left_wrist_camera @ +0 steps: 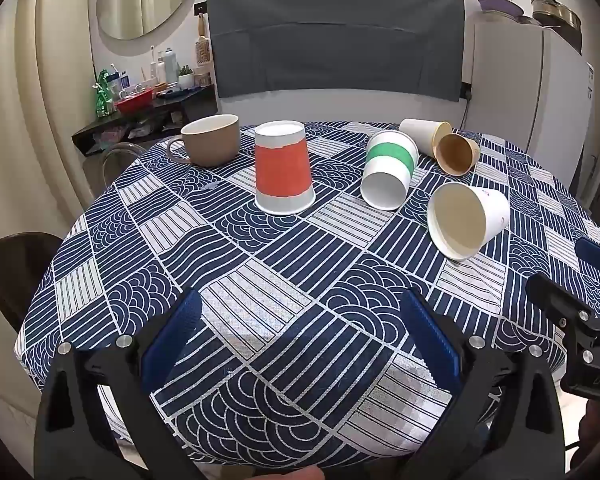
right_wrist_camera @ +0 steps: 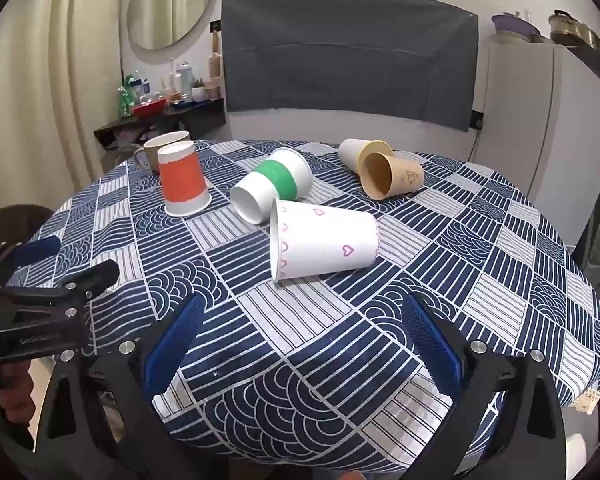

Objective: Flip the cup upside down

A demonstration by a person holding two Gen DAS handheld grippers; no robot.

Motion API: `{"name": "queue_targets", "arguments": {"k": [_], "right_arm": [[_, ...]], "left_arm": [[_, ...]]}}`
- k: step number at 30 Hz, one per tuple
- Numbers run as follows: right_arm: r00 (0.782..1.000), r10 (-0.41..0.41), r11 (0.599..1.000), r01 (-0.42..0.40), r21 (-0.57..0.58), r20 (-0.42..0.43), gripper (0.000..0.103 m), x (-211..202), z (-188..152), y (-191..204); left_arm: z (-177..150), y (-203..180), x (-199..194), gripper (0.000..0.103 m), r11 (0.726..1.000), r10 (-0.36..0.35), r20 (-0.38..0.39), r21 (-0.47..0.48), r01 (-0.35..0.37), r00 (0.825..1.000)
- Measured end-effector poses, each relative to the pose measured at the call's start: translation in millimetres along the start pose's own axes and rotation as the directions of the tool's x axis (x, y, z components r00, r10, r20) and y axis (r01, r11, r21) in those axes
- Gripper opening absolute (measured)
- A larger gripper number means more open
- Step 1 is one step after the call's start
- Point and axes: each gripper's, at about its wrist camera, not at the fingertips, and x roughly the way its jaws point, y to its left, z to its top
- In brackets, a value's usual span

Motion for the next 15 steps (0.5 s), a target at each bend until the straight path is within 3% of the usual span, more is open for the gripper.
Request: {"name": "queue_targets", "arguments": {"k": [15], "right_arm": [[1.0, -0.001, 1.0, 0.001, -0.012, -0.004, 0.095, -1.9, -0.6, 3.6]], "left_arm": [[-1.8, -2.6, 1.1, 0.097, 1.0, -0.021, -0.011, 0.007, 0.021, 1.0]]}}
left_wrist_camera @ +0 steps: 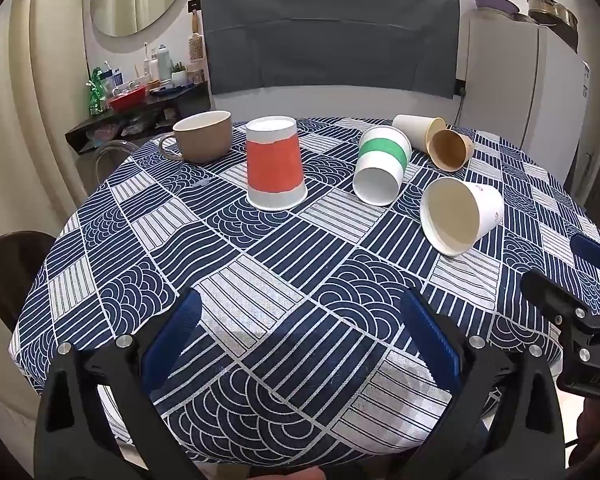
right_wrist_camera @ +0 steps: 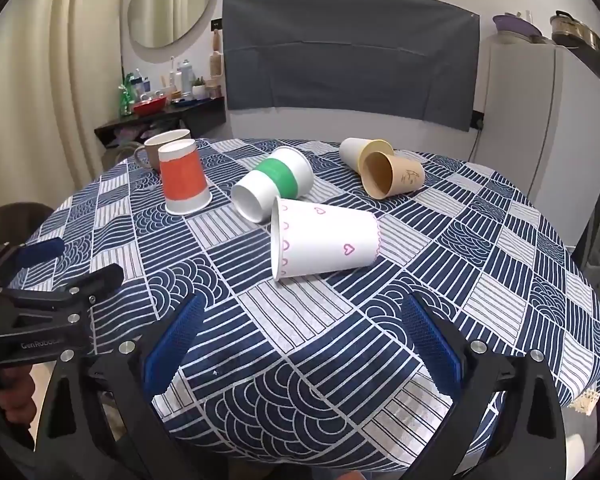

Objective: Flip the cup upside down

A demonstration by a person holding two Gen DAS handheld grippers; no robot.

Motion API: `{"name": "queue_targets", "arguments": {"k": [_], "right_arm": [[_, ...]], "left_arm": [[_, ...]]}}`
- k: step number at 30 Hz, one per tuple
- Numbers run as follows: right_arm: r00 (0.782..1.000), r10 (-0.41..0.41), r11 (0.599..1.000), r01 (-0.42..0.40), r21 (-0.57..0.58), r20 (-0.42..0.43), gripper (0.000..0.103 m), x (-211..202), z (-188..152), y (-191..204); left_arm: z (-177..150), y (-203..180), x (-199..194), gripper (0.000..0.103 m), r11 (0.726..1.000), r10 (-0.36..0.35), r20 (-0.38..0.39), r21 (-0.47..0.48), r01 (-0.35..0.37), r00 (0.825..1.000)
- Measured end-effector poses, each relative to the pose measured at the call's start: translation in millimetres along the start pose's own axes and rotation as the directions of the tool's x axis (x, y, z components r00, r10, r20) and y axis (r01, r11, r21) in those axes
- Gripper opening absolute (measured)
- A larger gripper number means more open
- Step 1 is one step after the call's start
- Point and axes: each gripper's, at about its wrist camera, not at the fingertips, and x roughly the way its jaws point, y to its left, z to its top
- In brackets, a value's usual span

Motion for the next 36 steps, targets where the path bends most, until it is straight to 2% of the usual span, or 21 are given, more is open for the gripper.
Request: {"name": "queue_targets", "arguments": {"k": [12, 17, 36], "right_arm": [[1.0, 0.002, 1.0, -0.002, -0.004, -0.005, 0.095, 1.7, -0.9, 0.2], [1.0, 0.006, 1.0, -0.006, -0.005, -0.007, 0.095, 1.7, -2.4, 1.3], [1.0, 0.005, 1.0, -0.005, -0.006, -0.016, 0.095, 4.5, -3.7, 2.3]], "left_arm": [[0.5, 0.6, -1.0, 0.097, 1.0, 0.004, 0.003, 0.0, -0.004, 1.0], [-1.2, 1.9, 0.8, 0.097, 1.0, -0.015, -0.009, -0.007, 0.015, 1.0], [-2.5, 3.8, 2.3, 0.097, 1.0, -0.001, -0.014, -0.016, 0.0, 1.0]]}}
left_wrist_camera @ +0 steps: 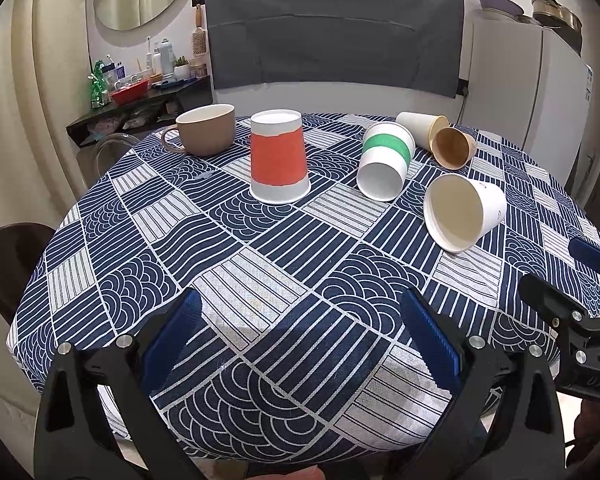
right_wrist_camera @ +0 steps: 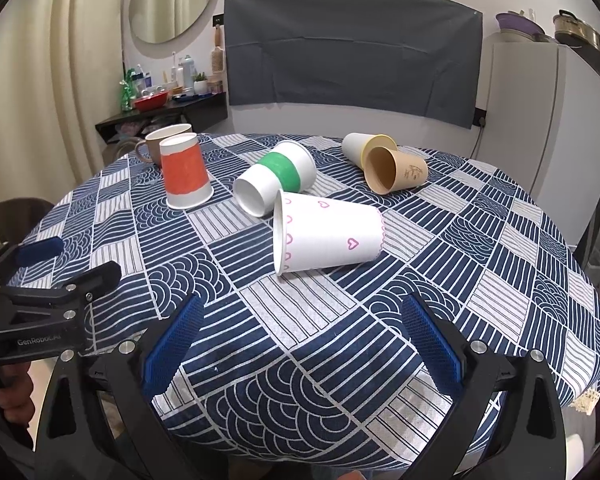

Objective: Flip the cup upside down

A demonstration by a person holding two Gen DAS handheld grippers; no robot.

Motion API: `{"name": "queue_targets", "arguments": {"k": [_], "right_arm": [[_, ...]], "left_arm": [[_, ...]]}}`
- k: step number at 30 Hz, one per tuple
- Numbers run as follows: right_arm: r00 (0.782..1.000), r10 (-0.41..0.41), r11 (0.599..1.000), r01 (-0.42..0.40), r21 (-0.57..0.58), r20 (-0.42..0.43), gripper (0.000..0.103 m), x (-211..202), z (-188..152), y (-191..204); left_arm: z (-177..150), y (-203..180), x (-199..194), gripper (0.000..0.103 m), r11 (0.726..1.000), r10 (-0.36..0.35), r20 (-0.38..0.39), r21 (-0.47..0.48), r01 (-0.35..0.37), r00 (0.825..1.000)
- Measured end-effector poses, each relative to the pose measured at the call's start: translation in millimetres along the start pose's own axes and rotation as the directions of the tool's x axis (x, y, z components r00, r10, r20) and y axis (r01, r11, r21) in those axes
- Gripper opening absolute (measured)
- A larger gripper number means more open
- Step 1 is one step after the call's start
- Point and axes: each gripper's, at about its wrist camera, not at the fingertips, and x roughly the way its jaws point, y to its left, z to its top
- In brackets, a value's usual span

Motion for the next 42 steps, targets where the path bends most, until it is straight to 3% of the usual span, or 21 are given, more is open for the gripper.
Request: {"name": "queue_targets", "arguments": {"k": [29, 42], "right_arm": [[0.999, -0.01, 1.0, 0.01, 0.003, -0.037, 0.095, 19, 7, 3], [0.991, -0.098, 0.994, 0.102, 0.039, -0.088, 0.095, 49, 21, -3]], "left_arm": [[4, 5, 13, 0.097, 1.0, 0.002, -0.016, 0.006, -0.002, 1.0], [6, 13, 30, 0.097, 1.0, 0.002, -0.04, 0.004, -0.002, 0.999]]}}
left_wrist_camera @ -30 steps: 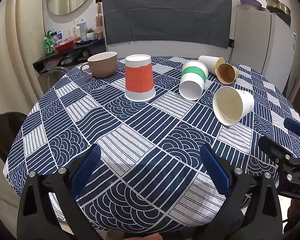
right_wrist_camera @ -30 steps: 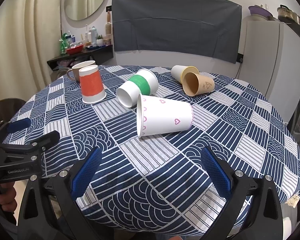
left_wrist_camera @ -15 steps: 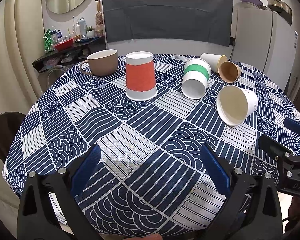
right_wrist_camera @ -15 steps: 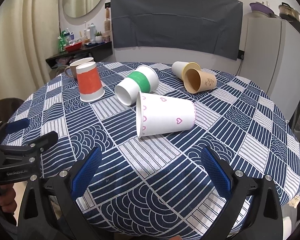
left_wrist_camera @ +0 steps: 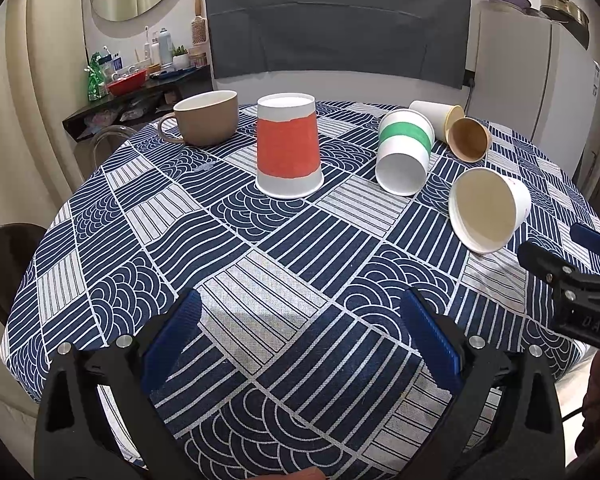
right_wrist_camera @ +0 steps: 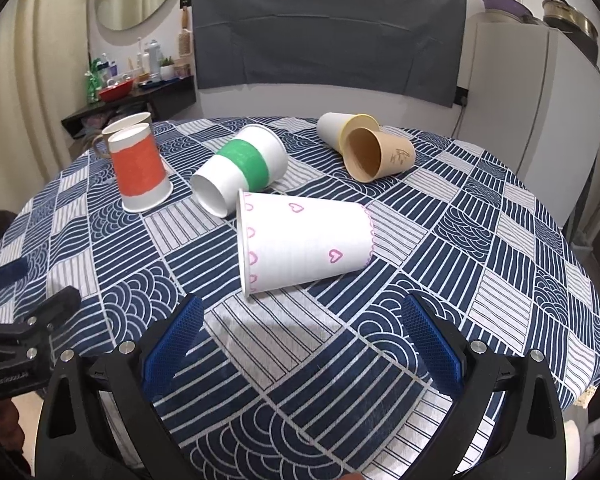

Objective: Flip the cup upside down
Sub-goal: 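Reach the right gripper to the pink-heart cup's rim and grasp it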

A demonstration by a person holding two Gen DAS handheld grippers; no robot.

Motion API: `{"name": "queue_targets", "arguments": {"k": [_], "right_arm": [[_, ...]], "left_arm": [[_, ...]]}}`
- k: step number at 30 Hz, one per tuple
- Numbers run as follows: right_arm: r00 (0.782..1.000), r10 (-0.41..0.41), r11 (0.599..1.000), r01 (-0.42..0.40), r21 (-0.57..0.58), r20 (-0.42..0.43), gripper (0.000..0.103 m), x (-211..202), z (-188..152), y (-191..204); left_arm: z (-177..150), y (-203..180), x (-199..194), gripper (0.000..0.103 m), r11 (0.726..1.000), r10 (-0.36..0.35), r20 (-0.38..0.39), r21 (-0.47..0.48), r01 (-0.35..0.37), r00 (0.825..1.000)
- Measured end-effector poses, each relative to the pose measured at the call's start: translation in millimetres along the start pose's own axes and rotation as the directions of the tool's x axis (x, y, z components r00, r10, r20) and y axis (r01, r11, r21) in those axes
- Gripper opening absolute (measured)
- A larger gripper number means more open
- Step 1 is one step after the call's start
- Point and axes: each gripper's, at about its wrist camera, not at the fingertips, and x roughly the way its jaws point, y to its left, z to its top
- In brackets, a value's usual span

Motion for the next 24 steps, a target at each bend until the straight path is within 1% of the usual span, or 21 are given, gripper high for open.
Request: {"name": "queue_targets", "arguments": {"k": [5, 8, 13, 16, 17, 18, 19, 20, 21, 22, 23, 24], "right_arm": [[0.999, -0.041, 0.999, 0.041, -0.008, 0.002, 0.095, 13, 11, 6], [0.996, -0.084, 0.996, 0.084, -0.021, 0.011, 0.095, 19, 18, 9], [0.99, -0.142, 0.989, 0.142, -0.05, 0.019, 0.094, 29, 25, 14], [0.982, -0.186, 0.98, 0.187, -0.066, 0.027, 0.093, 33, 26, 16], [0.98, -0.198, 0.977, 0.2, -0.074, 0.029, 0.09, 34, 26, 17], [0.977, -0.212, 0.973, 0.214, -0.086, 0.029, 0.069, 35, 26, 18], [0.975, -0.22, 0.971, 0.22, -0.095, 0.017, 0.058, 38, 26, 18], [0.975, -0.22, 0.971, 0.219, -0.097, 0.002, 0.051, 41, 25, 17], [0.976, -0.217, 0.972, 0.214, -0.097, -0.012, 0.048, 44, 24, 16], [0.975, -0.222, 0.971, 0.22, -0.093, -0.013, 0.044, 44, 22, 15], [0.972, -0.234, 0.969, 0.233, -0.085, -0.008, 0.037, 44, 21, 12], [0.971, -0.238, 0.968, 0.237, -0.081, -0.007, 0.032, 43, 19, 10]], "left_arm": [[1, 5, 7, 0.097, 1.0, 0.002, -0.005, 0.004, -0.002, 1.0], [1, 8, 11, 0.097, 1.0, 0.008, -0.005, 0.008, -0.008, 1.0], [1, 8, 17, 0.097, 1.0, -0.013, -0.01, 0.027, 0.014, 1.0], [1, 6, 19, 0.097, 0.999, -0.019, -0.009, 0.044, 0.019, 1.0], [1, 7, 19, 0.097, 0.999, -0.02, -0.01, 0.045, 0.02, 1.0], [1, 8, 20, 0.097, 0.999, -0.019, -0.011, 0.044, 0.02, 1.0], [1, 9, 21, 0.097, 0.999, -0.019, -0.013, 0.042, 0.019, 1.0], [0, 10, 22, 0.097, 0.999, -0.019, -0.016, 0.038, 0.02, 1.0], [0, 11, 22, 0.097, 0.999, -0.021, -0.02, 0.034, 0.021, 1.0], [-1, 12, 23, 0.097, 0.999, -0.021, -0.022, 0.032, 0.022, 1.0], [-1, 12, 24, 0.097, 0.999, -0.022, -0.024, 0.031, 0.022, 0.999], [-2, 13, 24, 0.097, 0.999, -0.021, -0.026, 0.032, 0.022, 0.999]]}}
